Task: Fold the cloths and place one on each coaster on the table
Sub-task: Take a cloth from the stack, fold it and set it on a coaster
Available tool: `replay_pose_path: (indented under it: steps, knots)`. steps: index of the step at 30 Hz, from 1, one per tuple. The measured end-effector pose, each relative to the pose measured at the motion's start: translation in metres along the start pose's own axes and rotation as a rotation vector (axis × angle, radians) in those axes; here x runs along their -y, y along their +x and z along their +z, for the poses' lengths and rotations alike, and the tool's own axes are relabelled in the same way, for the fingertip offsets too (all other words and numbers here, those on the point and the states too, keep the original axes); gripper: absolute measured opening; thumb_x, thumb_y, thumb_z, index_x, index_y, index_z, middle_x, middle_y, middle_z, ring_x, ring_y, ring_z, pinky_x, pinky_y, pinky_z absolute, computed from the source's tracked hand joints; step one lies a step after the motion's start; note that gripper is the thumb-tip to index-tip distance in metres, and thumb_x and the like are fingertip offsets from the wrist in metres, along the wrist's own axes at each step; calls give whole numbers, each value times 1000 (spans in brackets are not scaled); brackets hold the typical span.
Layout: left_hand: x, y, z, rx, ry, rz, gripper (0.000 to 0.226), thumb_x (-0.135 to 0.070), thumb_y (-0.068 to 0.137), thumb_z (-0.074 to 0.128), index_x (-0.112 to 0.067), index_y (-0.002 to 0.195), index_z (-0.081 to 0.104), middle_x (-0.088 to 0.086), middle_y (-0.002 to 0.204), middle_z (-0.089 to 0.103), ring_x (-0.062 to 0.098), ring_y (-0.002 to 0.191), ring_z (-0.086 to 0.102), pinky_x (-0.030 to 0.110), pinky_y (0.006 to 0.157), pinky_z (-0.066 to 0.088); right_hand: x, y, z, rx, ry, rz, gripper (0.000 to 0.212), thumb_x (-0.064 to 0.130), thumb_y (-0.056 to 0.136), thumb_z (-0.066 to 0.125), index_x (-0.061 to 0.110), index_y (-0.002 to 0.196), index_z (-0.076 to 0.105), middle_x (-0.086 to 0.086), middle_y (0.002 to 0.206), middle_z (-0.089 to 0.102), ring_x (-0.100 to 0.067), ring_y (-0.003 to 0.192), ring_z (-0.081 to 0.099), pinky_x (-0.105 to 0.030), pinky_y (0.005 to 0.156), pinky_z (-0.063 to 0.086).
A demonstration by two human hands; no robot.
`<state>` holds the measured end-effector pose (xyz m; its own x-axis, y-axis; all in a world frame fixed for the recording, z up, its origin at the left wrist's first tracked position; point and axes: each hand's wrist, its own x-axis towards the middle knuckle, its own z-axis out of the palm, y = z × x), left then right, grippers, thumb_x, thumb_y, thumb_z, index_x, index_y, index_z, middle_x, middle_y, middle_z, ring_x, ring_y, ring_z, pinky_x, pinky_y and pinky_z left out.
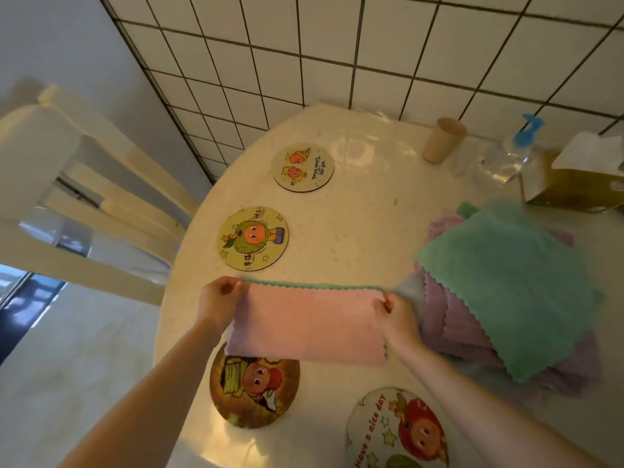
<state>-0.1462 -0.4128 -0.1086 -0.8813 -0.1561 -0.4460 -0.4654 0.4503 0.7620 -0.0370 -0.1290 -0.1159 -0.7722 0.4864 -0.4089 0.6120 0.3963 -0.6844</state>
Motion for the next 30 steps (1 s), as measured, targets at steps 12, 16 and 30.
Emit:
replay_pose_path:
  steps: [12,16,30]
  knots:
    - [6,30,7,17,190,-9,13,-25,87,66,-17,77,66,3,71,64,22,67,53,35,65,46,4,9,8,-99,-137,70,21,22,94,52,5,87,62,-4,77,59,-20,70,55,-25,61,34]
    - [5,30,6,-3,208,-12,13,-27,87,66,-15,83,68,4,78,67,23,73,58,35,69,48,8,10,10,-153,-37,135,15,22,91,58,7,88,59,-4,82,61,-20,77,56,-24,65,35]
    - [43,-87,27,357,700,942,49,-39,98,39,-27,145,36,-8,155,28,15,145,18,35,118,18,-10,-63,20,-101,-526,-509,53,5,85,59,8,134,40,-14,144,38,-30,132,39,-44,105,41]
